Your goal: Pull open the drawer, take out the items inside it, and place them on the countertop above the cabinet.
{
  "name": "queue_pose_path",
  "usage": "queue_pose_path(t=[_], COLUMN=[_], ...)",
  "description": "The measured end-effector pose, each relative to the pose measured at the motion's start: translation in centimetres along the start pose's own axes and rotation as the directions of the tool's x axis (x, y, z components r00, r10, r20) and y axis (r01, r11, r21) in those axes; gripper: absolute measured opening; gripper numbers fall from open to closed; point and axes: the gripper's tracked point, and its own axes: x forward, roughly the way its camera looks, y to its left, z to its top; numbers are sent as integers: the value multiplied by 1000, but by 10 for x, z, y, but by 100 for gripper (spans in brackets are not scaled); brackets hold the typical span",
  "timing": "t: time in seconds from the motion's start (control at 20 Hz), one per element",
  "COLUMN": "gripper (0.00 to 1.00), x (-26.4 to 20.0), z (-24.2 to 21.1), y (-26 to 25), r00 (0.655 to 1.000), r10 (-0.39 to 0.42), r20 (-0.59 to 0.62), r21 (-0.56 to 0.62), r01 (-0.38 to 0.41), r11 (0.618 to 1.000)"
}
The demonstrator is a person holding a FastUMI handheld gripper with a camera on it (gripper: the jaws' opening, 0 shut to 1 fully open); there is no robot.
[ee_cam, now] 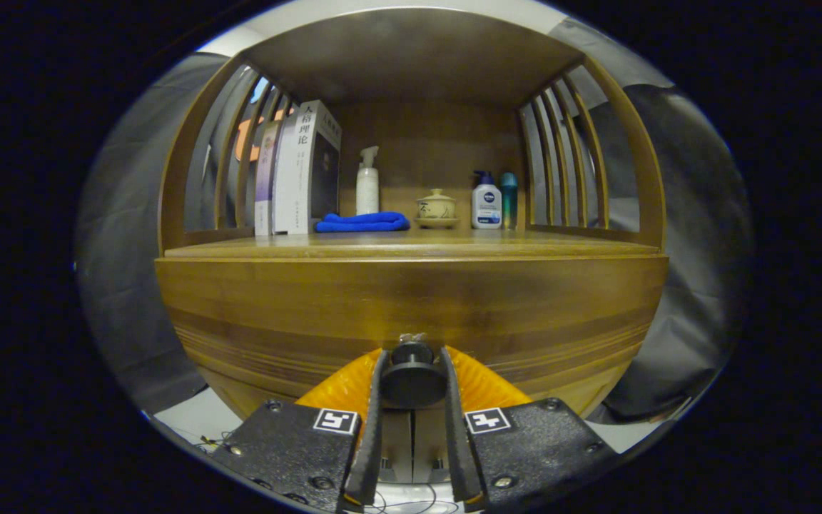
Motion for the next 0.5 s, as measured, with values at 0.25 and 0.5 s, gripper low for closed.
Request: queue_pose_path(t=[0.25,0.5], gripper=[40,39], x=[-6,-26], z=[-1,-5], y=[1,1], r00=[1000,1000], r10=[-9,-2], r20=[-6,-11], r21=[-5,-9], r01=[9,2], r11=[1000,1000])
